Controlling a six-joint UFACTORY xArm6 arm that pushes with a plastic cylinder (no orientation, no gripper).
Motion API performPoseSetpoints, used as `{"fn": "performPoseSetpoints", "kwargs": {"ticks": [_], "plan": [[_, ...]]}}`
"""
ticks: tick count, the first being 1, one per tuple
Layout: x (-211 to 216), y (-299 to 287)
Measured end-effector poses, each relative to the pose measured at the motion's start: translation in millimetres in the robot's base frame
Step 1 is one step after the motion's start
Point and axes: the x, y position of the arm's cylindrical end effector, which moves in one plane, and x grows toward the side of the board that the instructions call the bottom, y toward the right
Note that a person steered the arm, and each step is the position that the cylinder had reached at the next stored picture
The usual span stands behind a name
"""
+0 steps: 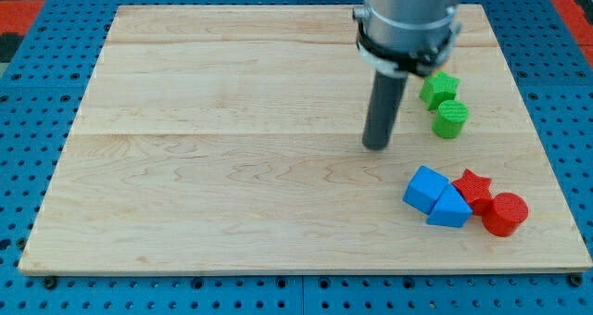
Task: Push the green block into the top side of the red star
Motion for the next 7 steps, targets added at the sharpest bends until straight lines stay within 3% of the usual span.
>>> {"fn": "performPoseSetpoints", "kwargs": {"ticks": [2, 3, 4, 7], "plan": [[-157, 7], [-206, 52], [-222, 80], [-209, 100]]}}
